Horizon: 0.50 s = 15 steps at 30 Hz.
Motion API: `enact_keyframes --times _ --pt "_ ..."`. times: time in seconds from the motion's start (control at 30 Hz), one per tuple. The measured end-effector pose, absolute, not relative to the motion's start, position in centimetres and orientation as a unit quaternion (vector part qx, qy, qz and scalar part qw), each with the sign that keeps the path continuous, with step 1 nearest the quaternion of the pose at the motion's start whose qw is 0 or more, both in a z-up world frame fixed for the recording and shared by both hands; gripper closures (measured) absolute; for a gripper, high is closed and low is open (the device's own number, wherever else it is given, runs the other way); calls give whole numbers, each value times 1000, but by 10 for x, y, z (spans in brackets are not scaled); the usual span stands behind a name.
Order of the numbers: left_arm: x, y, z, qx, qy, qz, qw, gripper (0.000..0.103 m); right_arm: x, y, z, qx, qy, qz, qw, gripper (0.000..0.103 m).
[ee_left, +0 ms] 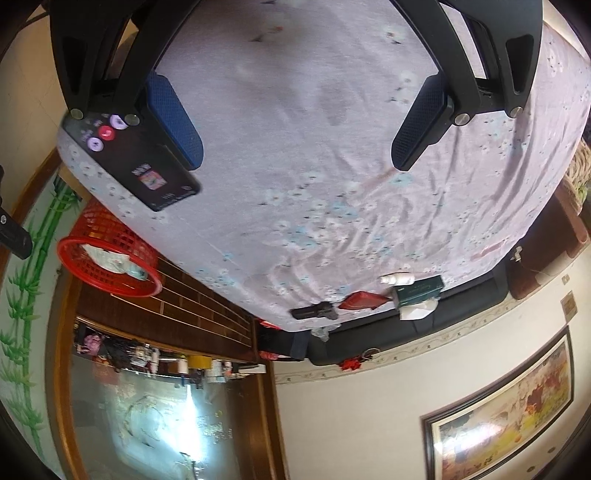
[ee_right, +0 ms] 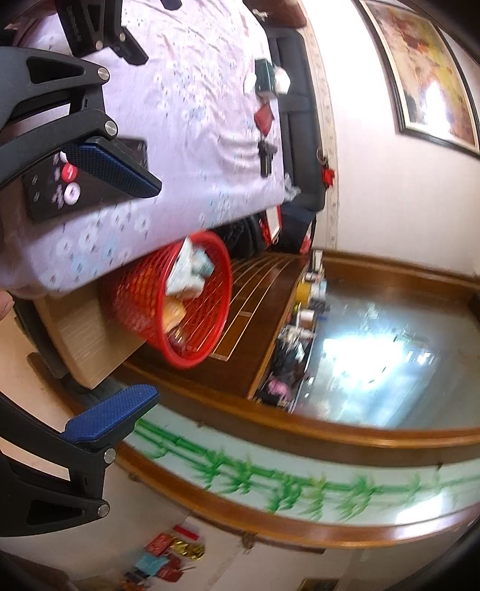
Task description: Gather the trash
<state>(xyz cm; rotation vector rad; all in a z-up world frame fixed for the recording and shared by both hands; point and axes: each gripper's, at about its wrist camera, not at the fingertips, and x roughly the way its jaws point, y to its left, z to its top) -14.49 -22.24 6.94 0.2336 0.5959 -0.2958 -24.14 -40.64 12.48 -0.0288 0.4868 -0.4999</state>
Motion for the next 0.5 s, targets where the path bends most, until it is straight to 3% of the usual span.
enact_keyframes --times 0.3,0.5 --pt "-99 -129 73 96 312 -43 944 2 -156 -332 112 -2 312 -60 948 0" --pt "-56 -43 43 61 394 18 917 2 -84 -283 80 -1 390 3 921 0"
